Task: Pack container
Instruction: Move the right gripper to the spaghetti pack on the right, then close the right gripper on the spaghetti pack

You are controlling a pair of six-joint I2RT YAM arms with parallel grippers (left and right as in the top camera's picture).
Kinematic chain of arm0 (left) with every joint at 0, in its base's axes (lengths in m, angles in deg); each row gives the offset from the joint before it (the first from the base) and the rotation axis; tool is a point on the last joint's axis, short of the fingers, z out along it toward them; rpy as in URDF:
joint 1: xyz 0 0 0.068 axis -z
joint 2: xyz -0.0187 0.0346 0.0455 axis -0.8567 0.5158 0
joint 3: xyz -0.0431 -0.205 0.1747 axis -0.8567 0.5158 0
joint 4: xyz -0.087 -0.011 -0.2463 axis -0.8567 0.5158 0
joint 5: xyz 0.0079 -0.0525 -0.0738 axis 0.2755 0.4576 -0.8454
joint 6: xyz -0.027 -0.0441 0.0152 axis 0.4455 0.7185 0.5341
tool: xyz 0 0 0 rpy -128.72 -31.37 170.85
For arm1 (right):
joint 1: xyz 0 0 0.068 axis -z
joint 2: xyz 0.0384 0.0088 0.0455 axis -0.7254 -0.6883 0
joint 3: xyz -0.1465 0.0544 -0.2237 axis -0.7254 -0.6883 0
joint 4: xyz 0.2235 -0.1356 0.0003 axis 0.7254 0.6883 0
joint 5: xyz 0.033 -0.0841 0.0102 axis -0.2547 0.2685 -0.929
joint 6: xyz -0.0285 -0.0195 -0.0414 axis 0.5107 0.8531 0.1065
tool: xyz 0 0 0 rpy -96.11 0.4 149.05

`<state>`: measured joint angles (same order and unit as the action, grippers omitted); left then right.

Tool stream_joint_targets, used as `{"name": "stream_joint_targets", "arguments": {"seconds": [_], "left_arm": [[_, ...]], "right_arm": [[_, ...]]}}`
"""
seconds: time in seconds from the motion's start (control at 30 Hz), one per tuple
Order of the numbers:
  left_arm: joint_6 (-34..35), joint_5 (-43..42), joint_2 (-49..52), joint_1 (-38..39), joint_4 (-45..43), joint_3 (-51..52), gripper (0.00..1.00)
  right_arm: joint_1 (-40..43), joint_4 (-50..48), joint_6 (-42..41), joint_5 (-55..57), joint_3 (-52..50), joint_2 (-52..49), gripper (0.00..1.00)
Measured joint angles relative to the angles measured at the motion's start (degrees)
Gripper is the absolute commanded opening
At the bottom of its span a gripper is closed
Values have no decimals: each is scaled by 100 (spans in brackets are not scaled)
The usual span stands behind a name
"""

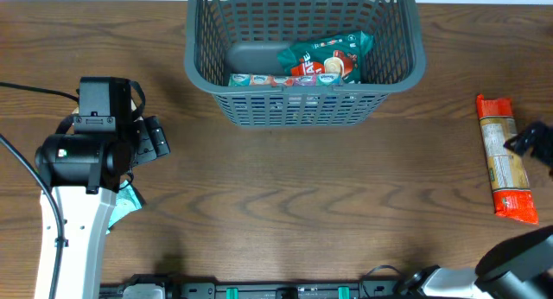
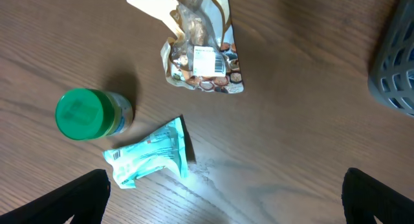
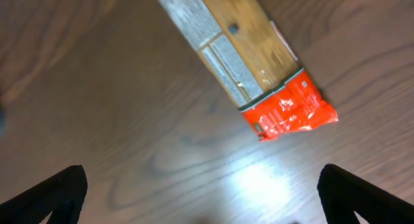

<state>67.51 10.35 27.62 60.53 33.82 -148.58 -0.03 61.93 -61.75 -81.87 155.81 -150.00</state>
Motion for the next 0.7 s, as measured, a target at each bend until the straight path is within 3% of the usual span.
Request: {"name": "stream_joint_targets", "arguments": {"seconds": [0.23, 0.7], "left_arm": [[0, 0, 0, 0, 0, 0, 98], [0, -2, 0, 0, 2, 0, 98]], "right_arm": [[-94, -927, 389, -201, -1005, -118, 99], [-555, -855, 1012, 151, -645, -1685, 99]]}}
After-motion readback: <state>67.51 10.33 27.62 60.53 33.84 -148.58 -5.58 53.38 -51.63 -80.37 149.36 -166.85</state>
